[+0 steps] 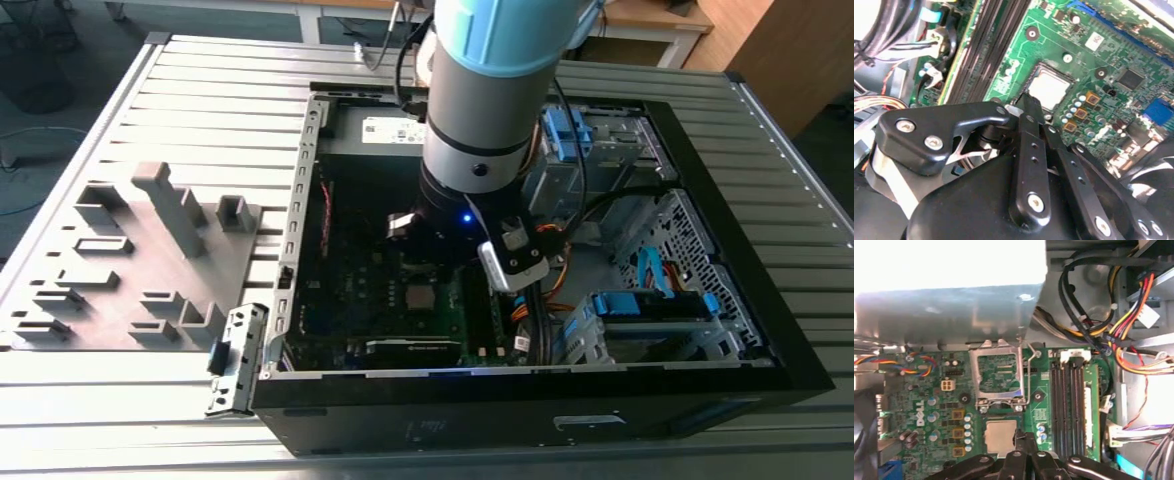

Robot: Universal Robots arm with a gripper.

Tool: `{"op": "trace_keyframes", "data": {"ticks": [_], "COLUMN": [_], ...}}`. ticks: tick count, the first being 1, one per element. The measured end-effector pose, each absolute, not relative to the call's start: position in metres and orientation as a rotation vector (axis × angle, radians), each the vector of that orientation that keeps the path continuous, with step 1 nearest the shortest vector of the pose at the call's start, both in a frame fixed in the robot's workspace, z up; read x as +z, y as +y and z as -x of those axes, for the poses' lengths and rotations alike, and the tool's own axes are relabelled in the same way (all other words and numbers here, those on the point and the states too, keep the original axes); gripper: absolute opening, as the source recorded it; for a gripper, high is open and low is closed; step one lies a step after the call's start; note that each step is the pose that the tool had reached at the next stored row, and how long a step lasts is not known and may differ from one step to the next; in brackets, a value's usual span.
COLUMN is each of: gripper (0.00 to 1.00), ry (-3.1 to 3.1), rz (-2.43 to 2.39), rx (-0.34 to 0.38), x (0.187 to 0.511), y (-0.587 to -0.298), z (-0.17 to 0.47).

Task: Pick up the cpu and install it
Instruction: 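Close the cpu cover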

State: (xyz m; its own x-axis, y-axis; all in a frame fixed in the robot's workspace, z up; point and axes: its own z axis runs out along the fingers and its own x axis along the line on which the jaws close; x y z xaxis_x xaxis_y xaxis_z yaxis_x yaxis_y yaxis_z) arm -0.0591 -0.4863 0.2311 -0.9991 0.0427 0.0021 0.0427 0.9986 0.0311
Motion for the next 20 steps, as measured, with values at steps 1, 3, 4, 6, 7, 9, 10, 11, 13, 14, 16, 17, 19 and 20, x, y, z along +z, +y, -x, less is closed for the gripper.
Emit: {"op": "trace_keyframes", "data": {"ticks": [1,3,4,6,7,9,10,11,13,14,16,17,19,20], "gripper": [0.11,0.11,0.11,0.11,0.11,0.11,0.11,0.11,0.11,0.11,0.11,0.11,0.11,0.11], "ry": [-3.139,-3.139,-3.139,-3.139,-3.139,-3.139,-3.139,-3.139,-3.139,-3.139,-3.139,-3.139,-3.139,-3.139], "rz": [0.065,0.064,0.064,0.064,0.064,0.064,0.063,0.063,0.061,0.06,0.058,0.057,0.05,0.046], "rx": [-0.049,-0.049,-0.049,-0.049,-0.049,-0.049,-0.049,-0.049,-0.05,-0.05,-0.05,-0.05,-0.05,-0.05], "x": [0.231,0.231,0.2311,0.2311,0.2311,0.2311,0.2311,0.2311,0.231,0.231,0.2309,0.2307,0.2299,0.2296], "y": [-0.4863,-0.4863,-0.4863,-0.4863,-0.4863,-0.4863,-0.4863,-0.4863,-0.4862,-0.486,-0.4855,-0.4852,-0.4848,-0.4846], "z": [0.0586,0.0587,0.0587,0.0586,0.0586,0.0586,0.0584,0.0581,0.0575,0.057,0.0555,0.0544,0.0518,0.0505]}}
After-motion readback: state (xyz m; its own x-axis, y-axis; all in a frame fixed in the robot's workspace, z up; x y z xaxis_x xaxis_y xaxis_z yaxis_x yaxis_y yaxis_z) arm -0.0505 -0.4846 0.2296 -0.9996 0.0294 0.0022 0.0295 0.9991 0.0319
